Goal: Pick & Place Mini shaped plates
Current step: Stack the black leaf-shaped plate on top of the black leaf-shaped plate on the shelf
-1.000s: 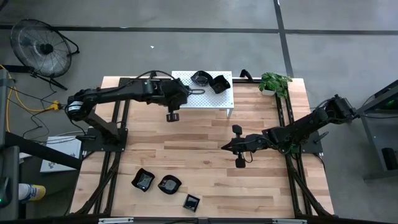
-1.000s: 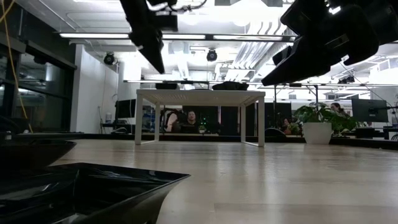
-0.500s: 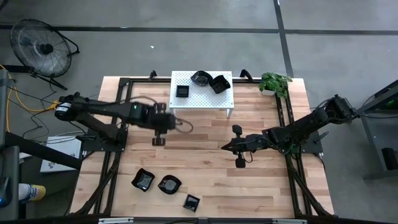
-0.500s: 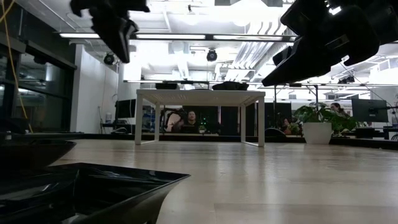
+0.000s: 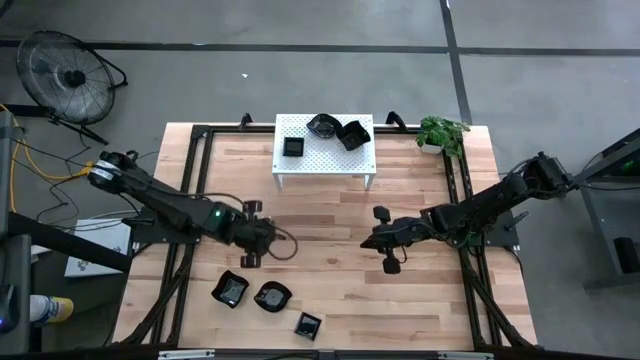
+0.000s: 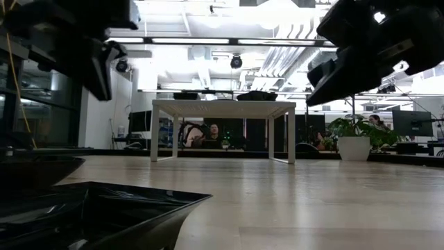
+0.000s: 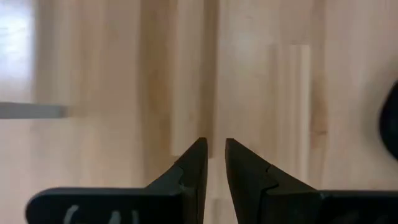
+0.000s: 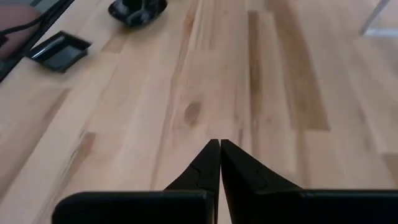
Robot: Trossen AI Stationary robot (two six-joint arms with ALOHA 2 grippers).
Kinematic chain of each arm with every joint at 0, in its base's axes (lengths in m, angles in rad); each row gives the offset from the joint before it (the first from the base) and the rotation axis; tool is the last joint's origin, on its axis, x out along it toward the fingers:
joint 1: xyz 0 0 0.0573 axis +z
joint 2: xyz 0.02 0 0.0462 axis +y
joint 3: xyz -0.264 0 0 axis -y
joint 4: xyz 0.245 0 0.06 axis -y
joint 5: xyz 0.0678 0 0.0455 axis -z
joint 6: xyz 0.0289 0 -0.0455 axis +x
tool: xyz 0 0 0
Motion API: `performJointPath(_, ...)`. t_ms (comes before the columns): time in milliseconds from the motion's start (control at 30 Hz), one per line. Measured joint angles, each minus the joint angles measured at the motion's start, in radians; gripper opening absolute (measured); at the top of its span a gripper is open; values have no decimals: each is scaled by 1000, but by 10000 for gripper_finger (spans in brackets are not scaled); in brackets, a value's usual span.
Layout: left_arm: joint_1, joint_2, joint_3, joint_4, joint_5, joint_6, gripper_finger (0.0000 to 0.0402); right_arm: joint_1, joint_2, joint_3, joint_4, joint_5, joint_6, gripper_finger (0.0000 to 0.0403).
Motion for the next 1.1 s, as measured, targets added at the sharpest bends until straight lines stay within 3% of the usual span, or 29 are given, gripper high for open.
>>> performJointPath(233,-68,0,-63,144,30,-71,53,0,0,0,-13,-54,28,25)
performJointPath(700,-171,117,-68,345,185,-73,58,0,0,0,-16,-117,48,122)
performJointPath(1100,-169,252,-68,444,292,-171,174,0,0,0,-16,-114,45,136)
